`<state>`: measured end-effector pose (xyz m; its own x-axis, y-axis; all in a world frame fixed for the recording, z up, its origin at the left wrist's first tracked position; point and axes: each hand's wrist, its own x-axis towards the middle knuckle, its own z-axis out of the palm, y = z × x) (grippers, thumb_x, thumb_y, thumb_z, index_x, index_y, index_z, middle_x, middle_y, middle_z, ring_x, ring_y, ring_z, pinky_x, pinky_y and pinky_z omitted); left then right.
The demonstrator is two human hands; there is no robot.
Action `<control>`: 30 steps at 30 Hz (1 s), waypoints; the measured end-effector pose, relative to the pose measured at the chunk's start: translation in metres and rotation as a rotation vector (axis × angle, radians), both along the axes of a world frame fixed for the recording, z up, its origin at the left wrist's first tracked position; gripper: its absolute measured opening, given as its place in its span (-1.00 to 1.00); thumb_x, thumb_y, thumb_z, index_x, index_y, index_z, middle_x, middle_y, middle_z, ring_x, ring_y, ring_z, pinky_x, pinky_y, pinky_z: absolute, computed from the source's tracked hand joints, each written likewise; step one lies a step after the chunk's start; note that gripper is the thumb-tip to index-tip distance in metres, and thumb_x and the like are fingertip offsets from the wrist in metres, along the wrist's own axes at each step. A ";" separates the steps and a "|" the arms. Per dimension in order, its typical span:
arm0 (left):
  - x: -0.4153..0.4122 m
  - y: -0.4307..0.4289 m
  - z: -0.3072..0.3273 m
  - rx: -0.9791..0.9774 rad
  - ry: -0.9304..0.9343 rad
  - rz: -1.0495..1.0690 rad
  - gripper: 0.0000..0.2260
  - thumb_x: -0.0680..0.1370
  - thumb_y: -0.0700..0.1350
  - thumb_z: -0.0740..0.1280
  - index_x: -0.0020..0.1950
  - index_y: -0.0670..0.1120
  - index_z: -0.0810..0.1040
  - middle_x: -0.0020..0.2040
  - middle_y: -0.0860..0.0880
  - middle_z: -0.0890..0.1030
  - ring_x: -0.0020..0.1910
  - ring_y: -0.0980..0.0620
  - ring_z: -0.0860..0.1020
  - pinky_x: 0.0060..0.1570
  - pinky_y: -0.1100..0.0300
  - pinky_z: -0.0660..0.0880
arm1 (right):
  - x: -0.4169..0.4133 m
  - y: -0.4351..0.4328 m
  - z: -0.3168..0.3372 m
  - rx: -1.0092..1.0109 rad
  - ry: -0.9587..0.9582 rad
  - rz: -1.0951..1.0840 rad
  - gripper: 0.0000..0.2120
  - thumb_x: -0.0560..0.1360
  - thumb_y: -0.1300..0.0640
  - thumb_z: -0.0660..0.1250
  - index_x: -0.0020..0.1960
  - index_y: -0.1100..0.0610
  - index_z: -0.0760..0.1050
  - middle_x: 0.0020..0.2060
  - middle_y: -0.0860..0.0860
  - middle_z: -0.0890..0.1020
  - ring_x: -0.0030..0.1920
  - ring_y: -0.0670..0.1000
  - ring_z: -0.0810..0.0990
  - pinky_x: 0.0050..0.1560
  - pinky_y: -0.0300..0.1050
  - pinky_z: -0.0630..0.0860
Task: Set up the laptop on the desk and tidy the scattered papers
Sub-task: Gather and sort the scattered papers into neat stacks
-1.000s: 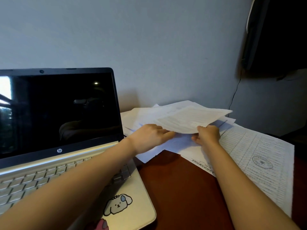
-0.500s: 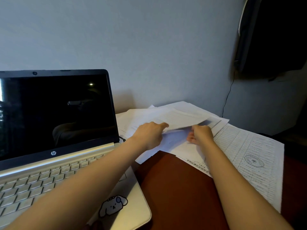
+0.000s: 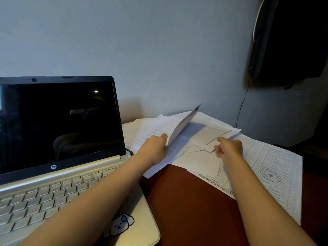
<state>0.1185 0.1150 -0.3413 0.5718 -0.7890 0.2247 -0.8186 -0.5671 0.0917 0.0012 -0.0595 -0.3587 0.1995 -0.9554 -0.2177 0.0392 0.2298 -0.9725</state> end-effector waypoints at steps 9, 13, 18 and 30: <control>-0.001 0.004 -0.002 -0.026 -0.002 -0.009 -0.83 0.60 -0.25 0.07 0.15 -0.23 0.36 0.06 -0.27 0.53 -0.01 -0.25 0.48 -0.20 0.10 0.29 | 0.005 -0.006 -0.007 -0.127 0.196 -0.083 -0.74 0.53 0.17 0.29 -0.31 0.18 0.38 -0.36 0.08 0.52 -0.44 -0.01 0.44 -0.44 -0.20 0.36; -0.005 0.006 -0.009 -0.026 -0.049 -0.016 -0.89 0.58 -0.26 0.08 0.03 -0.21 0.37 -0.01 -0.28 0.55 -0.04 -0.27 0.51 -0.23 0.10 0.29 | 0.008 -0.004 -0.014 -0.284 0.251 -0.036 -0.84 0.52 0.16 0.27 0.00 0.21 0.56 -0.22 0.12 0.62 -0.38 0.05 0.50 -0.28 -0.10 0.50; -0.006 0.001 -0.010 -0.048 -0.024 0.043 -0.80 0.58 -0.26 0.09 0.14 -0.26 0.42 0.07 -0.28 0.54 0.05 -0.27 0.50 -0.15 0.10 0.35 | 0.004 -0.002 -0.011 -0.155 0.127 -0.029 -0.59 0.47 0.22 0.38 0.24 0.24 0.32 0.02 0.19 0.61 -0.15 0.13 0.66 -0.31 -0.12 0.57; -0.021 -0.003 -0.008 -0.052 0.057 0.172 -0.78 0.60 -0.28 0.13 0.20 -0.27 0.44 0.18 -0.24 0.52 0.18 -0.23 0.49 0.08 0.08 0.44 | 0.009 -0.005 -0.011 0.005 -0.135 0.099 -0.48 0.41 0.33 0.39 0.33 0.29 0.32 0.16 0.23 0.56 0.10 0.20 0.61 -0.08 -0.05 0.60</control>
<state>0.0976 0.1120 -0.3492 0.7103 -0.6666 0.2262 -0.7025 -0.6915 0.1682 0.0105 -0.0645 -0.3700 0.3201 -0.9288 -0.1869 0.1463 0.2434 -0.9588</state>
